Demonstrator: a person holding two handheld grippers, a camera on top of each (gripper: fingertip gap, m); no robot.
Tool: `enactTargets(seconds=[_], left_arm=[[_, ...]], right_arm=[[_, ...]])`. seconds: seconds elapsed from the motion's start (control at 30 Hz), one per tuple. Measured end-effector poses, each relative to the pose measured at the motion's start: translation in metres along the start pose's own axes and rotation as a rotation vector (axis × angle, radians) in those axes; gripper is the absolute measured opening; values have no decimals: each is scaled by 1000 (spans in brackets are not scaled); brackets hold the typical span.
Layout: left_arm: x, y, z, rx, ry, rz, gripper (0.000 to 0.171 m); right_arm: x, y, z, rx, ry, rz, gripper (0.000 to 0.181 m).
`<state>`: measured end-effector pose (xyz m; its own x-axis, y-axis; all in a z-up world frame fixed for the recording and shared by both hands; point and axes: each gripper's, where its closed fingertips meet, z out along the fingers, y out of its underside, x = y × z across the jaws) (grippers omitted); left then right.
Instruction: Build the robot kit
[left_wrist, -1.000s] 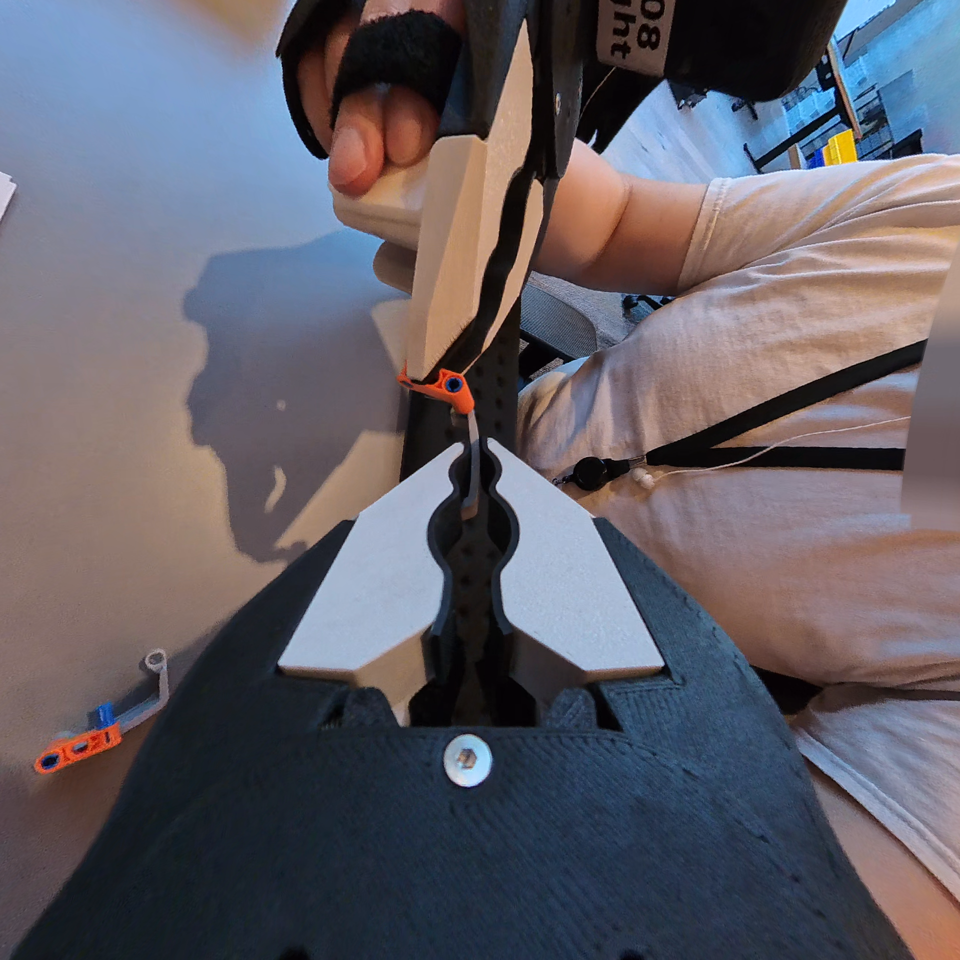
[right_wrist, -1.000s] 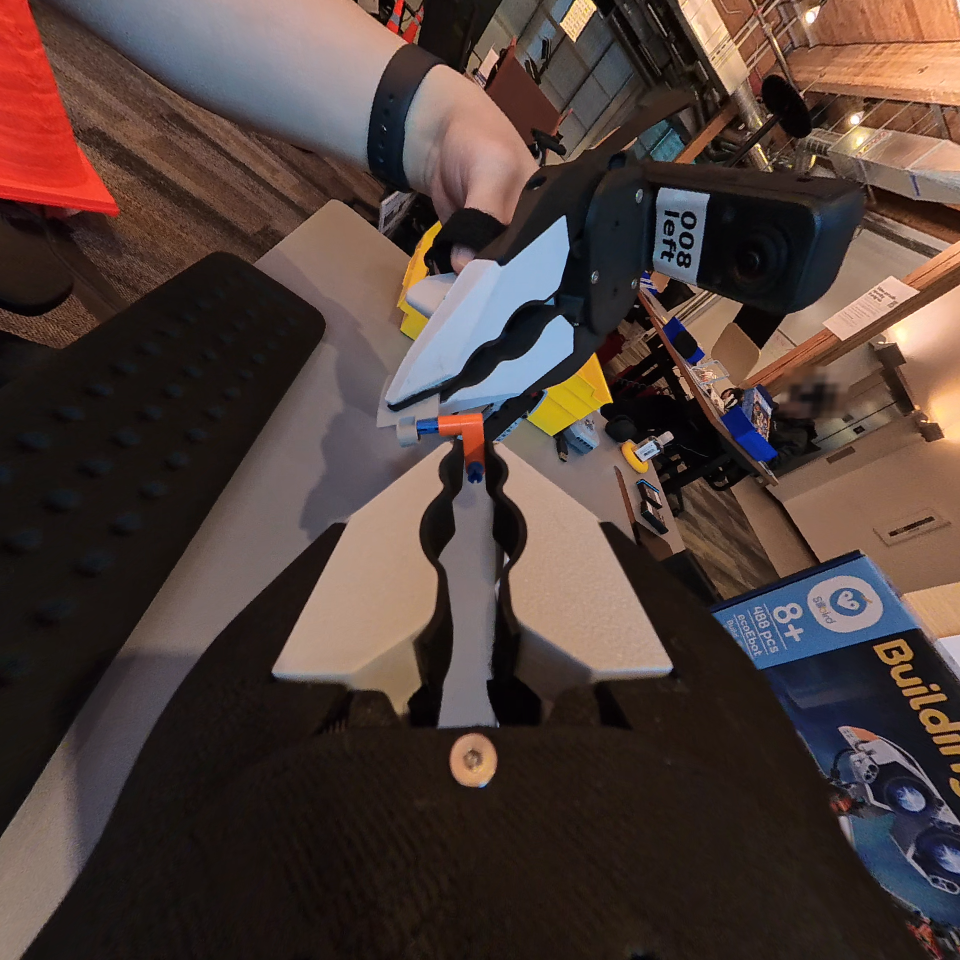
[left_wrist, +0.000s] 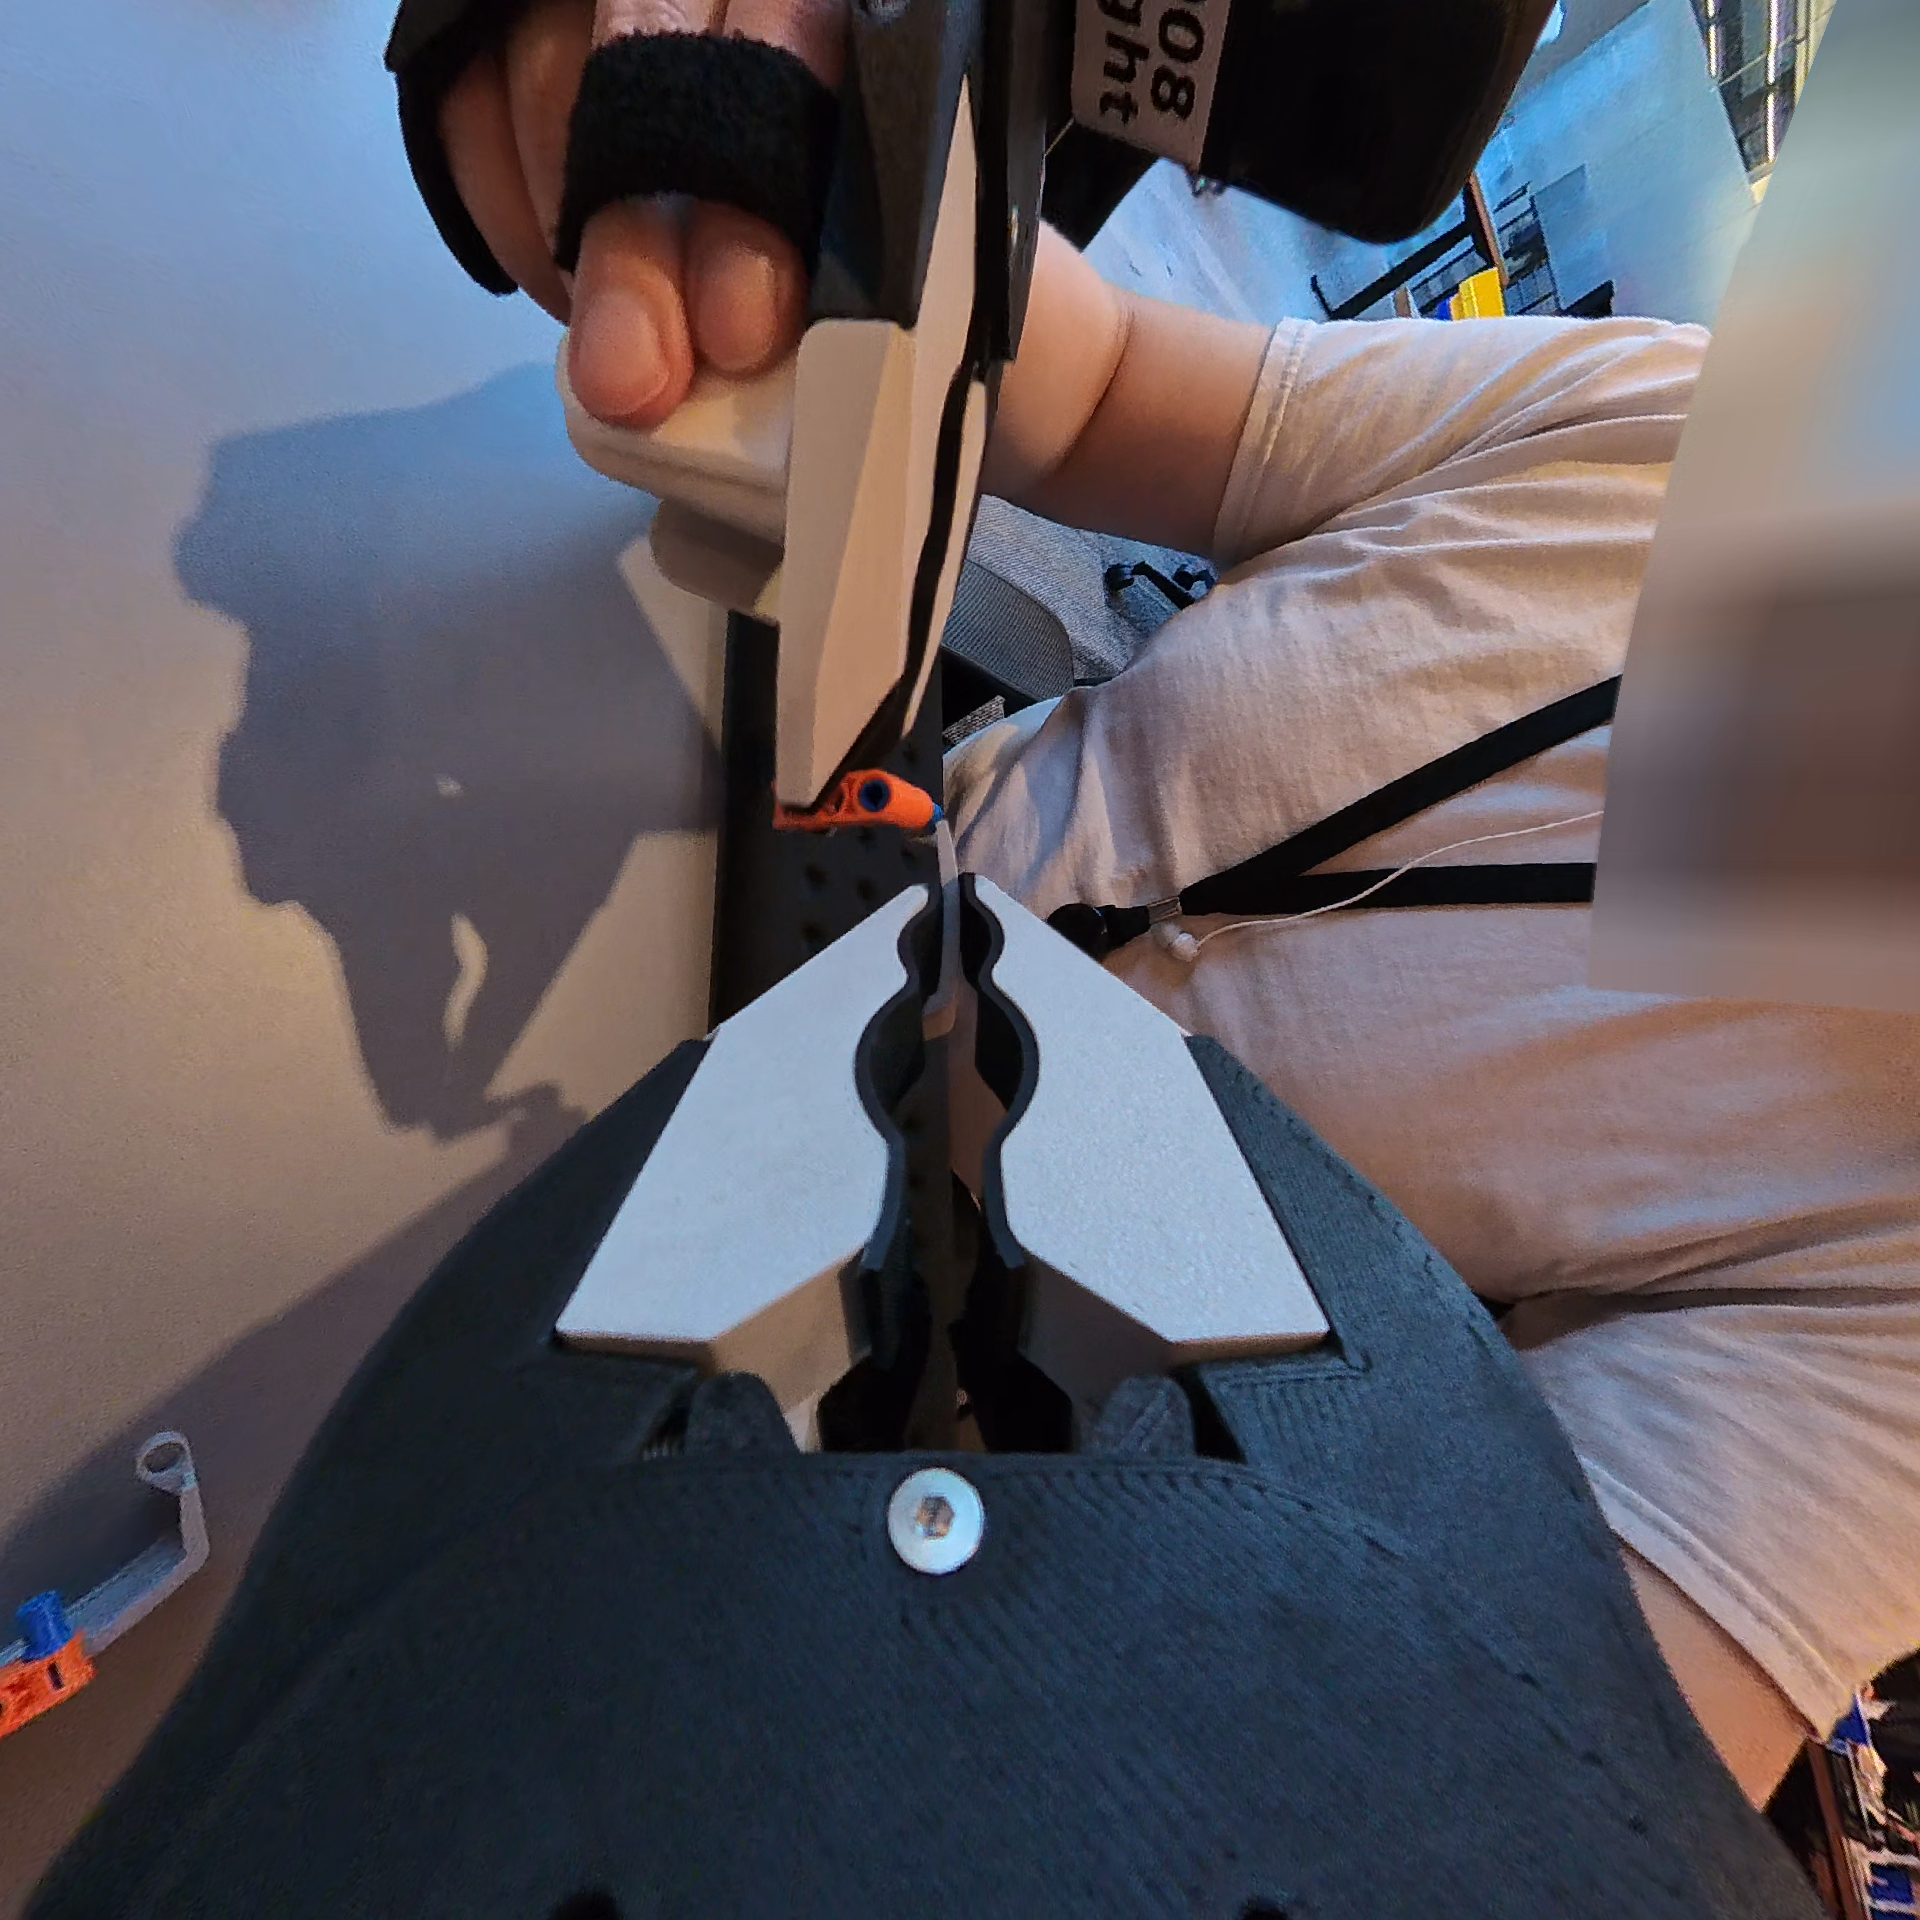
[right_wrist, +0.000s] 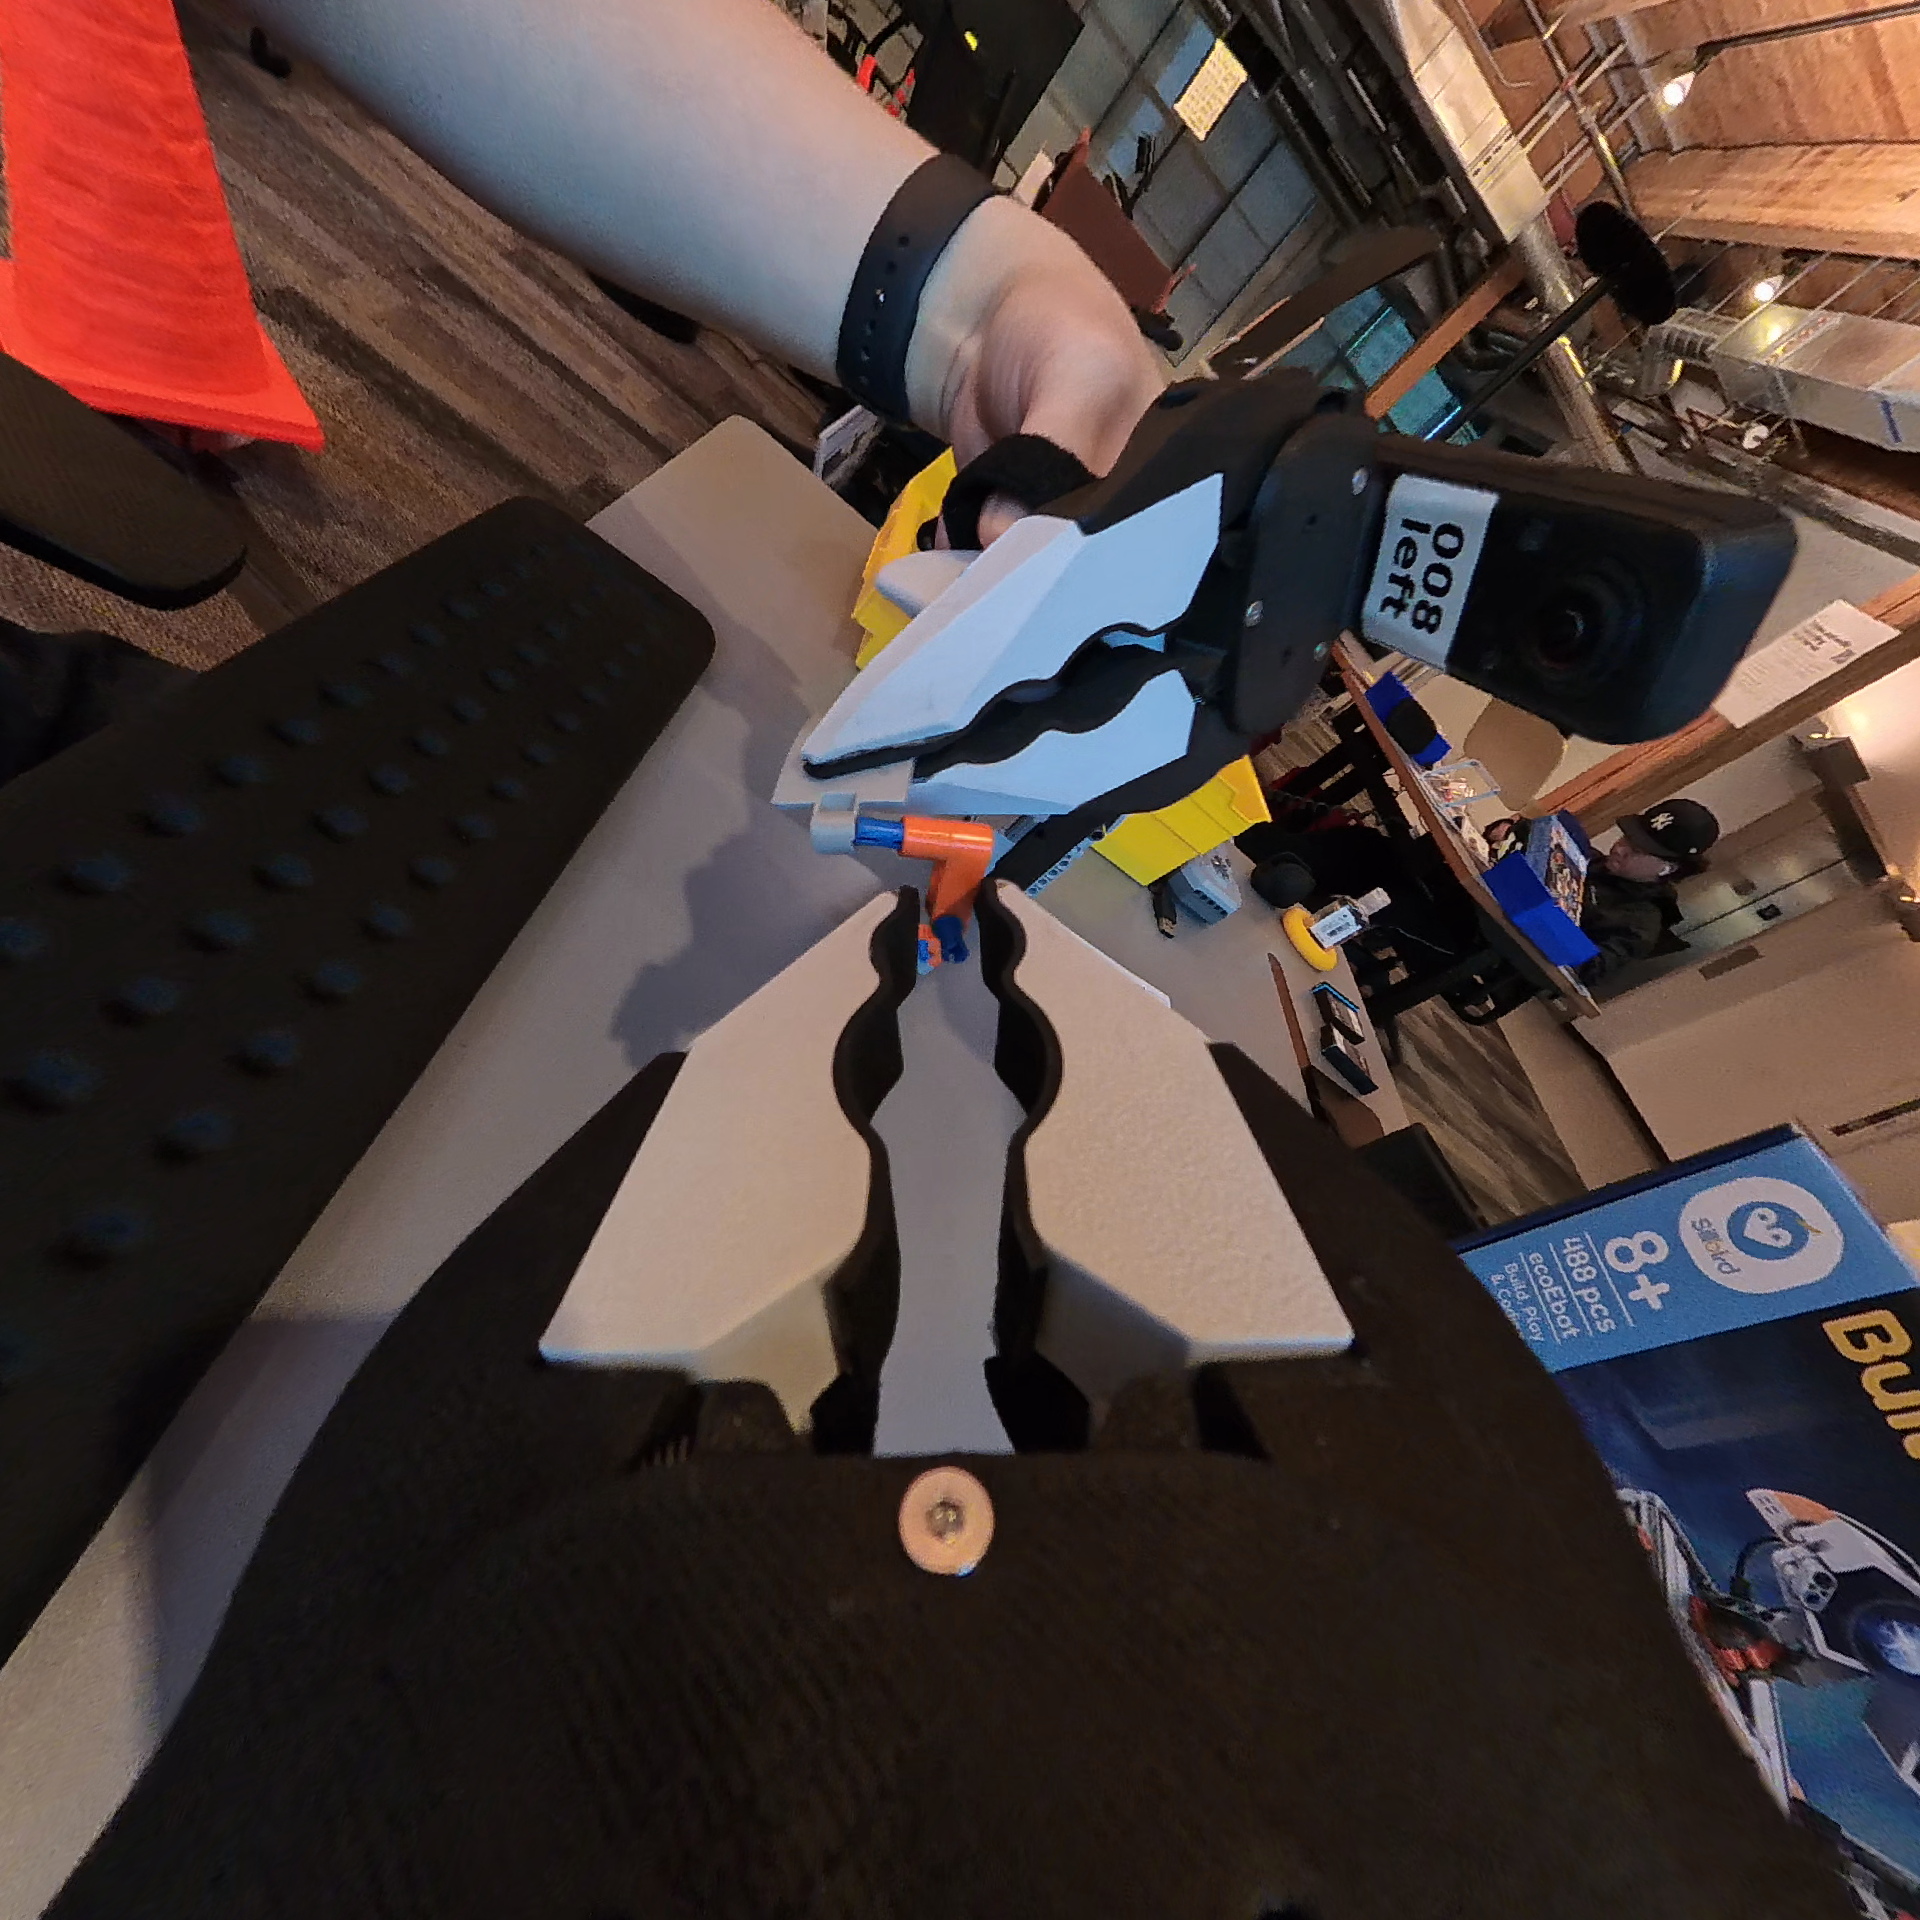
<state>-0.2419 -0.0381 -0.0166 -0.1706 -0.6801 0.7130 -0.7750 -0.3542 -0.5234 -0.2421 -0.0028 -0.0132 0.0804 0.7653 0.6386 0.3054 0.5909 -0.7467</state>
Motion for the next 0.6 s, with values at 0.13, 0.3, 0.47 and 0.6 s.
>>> enactTargets(seconds=[0.13, 0.3, 0.47, 0.6], left_arm=[[1, -1, -1, 17, 18, -6, 0], [1, 0, 0, 12, 15, -6, 1], [1, 1, 1, 4, 14, -8, 0], [6, -2, 0, 23, 45, -6, 0]], right_arm=[[0, 1, -2, -8, 9, -10, 10], [-1, 2, -1, -11, 8, -10, 10], [2, -2, -1, -15, 46, -58, 7], [6, -6, -4, -21, 96, -121, 7]])
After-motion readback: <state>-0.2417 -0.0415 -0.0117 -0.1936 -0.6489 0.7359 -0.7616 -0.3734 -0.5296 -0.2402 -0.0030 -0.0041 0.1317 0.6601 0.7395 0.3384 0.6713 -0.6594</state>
